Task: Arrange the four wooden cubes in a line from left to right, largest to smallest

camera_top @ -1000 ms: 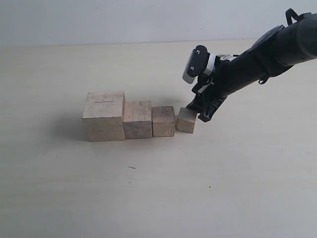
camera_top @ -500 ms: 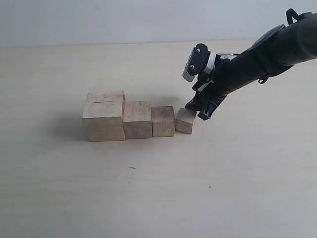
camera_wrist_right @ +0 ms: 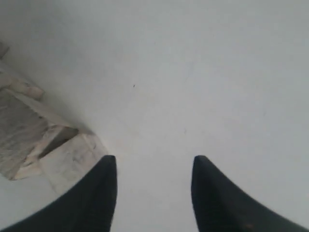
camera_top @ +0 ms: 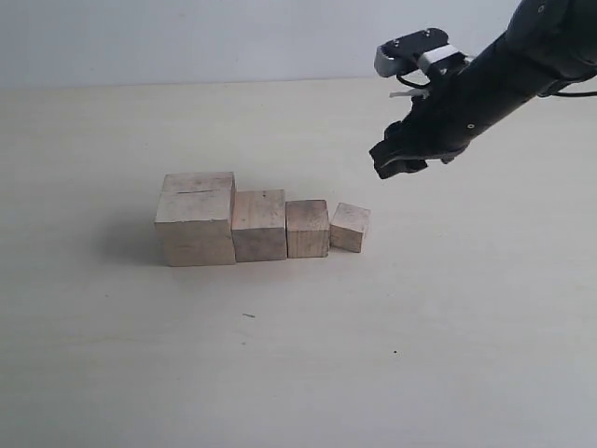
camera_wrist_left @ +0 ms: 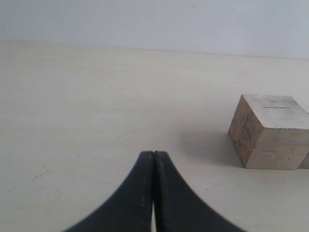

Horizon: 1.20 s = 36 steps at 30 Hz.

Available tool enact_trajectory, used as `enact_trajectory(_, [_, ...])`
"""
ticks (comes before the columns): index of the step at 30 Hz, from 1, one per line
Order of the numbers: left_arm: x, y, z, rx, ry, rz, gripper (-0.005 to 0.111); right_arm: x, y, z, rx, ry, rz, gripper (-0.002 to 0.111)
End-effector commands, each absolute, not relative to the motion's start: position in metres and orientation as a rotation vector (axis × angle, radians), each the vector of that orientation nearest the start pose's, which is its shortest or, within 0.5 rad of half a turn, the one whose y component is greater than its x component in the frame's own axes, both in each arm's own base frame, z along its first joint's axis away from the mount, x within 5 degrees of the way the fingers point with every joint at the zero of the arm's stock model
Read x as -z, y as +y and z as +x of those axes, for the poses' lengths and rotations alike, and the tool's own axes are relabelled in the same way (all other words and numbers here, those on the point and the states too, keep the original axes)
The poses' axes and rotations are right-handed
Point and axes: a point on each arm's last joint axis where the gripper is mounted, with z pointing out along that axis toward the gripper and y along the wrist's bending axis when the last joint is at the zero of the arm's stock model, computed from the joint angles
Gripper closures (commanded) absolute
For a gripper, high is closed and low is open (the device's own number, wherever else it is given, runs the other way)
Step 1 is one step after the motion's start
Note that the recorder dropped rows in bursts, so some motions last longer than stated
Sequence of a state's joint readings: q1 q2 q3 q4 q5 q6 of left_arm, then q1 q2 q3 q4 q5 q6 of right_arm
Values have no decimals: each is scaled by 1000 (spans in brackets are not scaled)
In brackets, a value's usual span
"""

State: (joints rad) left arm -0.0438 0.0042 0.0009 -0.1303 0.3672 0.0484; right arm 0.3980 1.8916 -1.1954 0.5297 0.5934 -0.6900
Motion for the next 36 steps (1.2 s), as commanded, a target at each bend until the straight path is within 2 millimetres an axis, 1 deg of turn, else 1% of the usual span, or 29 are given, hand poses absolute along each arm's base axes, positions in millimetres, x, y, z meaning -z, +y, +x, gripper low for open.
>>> enact_trajectory(1, [-181, -7, 53, 133, 1842, 8, 107, -174, 169, 330, -533, 2772, -643, 85])
enact_trajectory(4, [-181, -7, 53, 133, 1842, 8, 107, -172, 169, 325, -571, 2870, -527, 106])
enact_trajectory(5, [-181, -7, 53, 133, 1842, 8, 107, -170, 168, 323, -578, 2900, -499, 108])
enact_trajectory(7, [-181, -7, 53, 133, 1842, 8, 107, -167, 168, 321, -583, 2957, -438, 108])
enact_trajectory(8, [-181, -7, 53, 133, 1842, 8, 107, -162, 168, 321, -577, 2993, -395, 108])
enact_trajectory(10, [-181, -7, 53, 134, 1842, 6, 107, -157, 171, 320, -538, 3008, -406, 108])
enact_trajectory(12, [-181, -7, 53, 134, 1842, 6, 107, -150, 177, 318, -523, 3016, -418, 108])
enact_trajectory(14, [-181, -7, 53, 134, 1842, 6, 107, -146, 184, 317, -510, 3005, -445, 108])
enact_trajectory(16, [-181, -7, 53, 134, 1842, 6, 107, -143, 187, 318, -480, 2982, -474, 108])
enact_trajectory(19, [-181, -7, 53, 134, 1842, 6, 107, -140, 187, 319, -477, 2975, -466, 108])
enact_trajectory(24, [-181, -7, 53, 134, 1842, 6, 107, -127, 188, 326, -459, 2942, -435, 108])
enact_trajectory(25, [-181, -7, 53, 134, 1842, 6, 107, -124, 189, 328, -457, 2930, -454, 108])
enact_trajectory(28, [-181, -7, 53, 134, 1842, 6, 107, -125, 192, 333, -464, 2912, -482, 108])
enact_trajectory(32, [-181, -7, 53, 134, 1842, 6, 107, -132, 200, 336, -569, 2849, -556, 108])
enact_trajectory(36, [-181, -7, 53, 133, 1842, 8, 107, -132, 201, 337, -567, 2833, -576, 108])
